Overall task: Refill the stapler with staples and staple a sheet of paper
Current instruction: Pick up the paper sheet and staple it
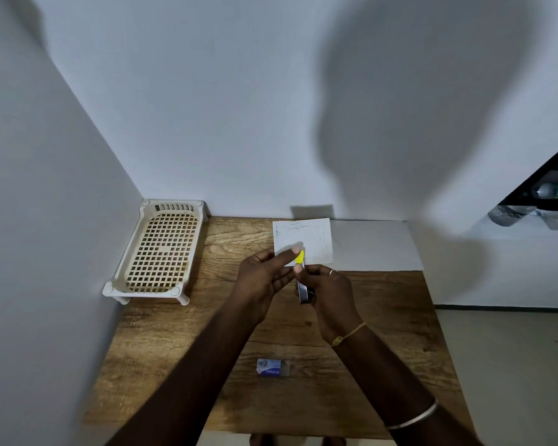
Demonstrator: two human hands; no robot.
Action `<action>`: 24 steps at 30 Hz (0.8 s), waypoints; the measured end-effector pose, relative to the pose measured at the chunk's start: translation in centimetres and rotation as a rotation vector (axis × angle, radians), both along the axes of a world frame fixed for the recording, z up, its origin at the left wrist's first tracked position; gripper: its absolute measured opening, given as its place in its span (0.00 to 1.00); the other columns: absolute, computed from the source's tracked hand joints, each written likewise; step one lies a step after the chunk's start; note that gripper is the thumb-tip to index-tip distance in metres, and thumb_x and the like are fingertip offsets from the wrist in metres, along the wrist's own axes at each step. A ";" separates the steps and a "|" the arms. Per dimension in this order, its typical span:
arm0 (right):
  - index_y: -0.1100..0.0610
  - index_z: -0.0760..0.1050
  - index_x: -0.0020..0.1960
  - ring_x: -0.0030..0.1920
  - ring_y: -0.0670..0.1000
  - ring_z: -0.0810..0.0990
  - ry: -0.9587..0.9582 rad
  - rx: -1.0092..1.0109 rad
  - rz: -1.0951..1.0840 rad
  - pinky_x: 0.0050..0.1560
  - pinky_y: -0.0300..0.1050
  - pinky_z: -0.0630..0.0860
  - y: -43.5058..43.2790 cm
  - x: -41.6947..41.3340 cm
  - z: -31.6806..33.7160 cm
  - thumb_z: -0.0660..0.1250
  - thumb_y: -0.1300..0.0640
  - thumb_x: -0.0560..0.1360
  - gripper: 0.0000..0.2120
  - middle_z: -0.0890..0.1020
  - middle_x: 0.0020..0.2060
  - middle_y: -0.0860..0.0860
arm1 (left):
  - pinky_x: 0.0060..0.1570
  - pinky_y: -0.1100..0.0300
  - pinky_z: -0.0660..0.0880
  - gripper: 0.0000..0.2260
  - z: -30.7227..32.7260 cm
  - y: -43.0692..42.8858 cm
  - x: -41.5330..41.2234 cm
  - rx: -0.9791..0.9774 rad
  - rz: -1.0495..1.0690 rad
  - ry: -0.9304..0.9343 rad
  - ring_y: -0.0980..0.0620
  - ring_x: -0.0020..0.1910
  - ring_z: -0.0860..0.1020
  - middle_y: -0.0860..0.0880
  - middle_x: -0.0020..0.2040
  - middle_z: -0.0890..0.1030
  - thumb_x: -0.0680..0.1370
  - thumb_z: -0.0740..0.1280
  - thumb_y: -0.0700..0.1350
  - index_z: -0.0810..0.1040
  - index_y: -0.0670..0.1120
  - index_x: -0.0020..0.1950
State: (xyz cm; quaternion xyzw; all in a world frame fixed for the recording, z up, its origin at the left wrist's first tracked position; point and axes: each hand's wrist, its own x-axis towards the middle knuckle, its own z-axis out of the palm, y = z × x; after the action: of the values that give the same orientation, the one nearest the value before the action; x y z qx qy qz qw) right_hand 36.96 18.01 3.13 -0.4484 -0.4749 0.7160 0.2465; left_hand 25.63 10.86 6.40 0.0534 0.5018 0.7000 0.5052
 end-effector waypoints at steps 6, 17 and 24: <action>0.61 0.86 0.52 0.49 0.63 0.87 0.009 -0.008 0.022 0.49 0.59 0.84 -0.2 0.1 0.0 0.79 0.53 0.71 0.14 0.88 0.45 0.60 | 0.52 0.51 0.84 0.15 0.0 -0.1 -0.2 -0.047 0.077 -0.066 0.40 0.53 0.86 0.40 0.54 0.87 0.76 0.76 0.46 0.83 0.39 0.60; 0.56 0.86 0.45 0.46 0.57 0.87 -0.029 0.025 0.006 0.41 0.48 0.83 -0.3 0.2 0.3 0.79 0.55 0.69 0.07 0.89 0.42 0.53 | 0.50 0.52 0.85 0.12 0.0 -0.2 0.3 -0.072 0.091 -0.031 0.41 0.49 0.87 0.38 0.52 0.87 0.77 0.75 0.41 0.83 0.36 0.57; 0.60 0.85 0.53 0.41 0.51 0.87 0.015 0.014 0.058 0.37 0.45 0.80 -0.9 0.7 0.9 0.77 0.53 0.72 0.13 0.89 0.44 0.55 | 0.48 0.52 0.85 0.13 0.1 -0.3 0.2 -0.103 0.108 -0.025 0.41 0.49 0.87 0.39 0.51 0.88 0.76 0.76 0.41 0.83 0.36 0.57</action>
State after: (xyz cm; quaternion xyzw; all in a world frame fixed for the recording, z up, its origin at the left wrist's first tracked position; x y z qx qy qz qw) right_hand 37.61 17.08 4.06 -0.4274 -0.4908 0.7228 0.2324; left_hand 25.82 10.53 6.49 -0.0084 0.5329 0.7002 0.4750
